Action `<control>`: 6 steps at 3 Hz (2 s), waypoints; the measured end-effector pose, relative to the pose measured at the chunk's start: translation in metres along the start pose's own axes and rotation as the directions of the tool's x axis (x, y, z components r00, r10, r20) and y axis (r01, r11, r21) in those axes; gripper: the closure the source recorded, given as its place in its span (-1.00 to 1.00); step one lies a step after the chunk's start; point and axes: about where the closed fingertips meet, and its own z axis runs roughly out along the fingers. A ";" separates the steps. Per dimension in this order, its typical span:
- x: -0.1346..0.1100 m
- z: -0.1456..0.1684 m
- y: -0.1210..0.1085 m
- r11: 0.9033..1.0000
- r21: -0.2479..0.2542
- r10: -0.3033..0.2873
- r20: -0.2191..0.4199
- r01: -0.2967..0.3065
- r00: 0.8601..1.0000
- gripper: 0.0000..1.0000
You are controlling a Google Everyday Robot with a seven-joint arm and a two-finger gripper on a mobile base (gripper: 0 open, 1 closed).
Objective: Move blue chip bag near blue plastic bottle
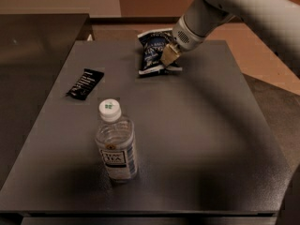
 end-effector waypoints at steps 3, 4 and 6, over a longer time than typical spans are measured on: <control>0.049 -0.059 0.081 0.923 -0.185 -0.334 0.052 0.338 0.941 1.00; 0.069 -0.065 0.107 0.878 -0.262 -0.401 0.057 0.401 0.914 1.00; 0.102 -0.090 0.154 0.799 -0.337 -0.493 0.108 0.498 0.864 1.00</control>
Offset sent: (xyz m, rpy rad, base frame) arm -0.1181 -0.0156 0.0357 0.0037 -0.0452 0.4296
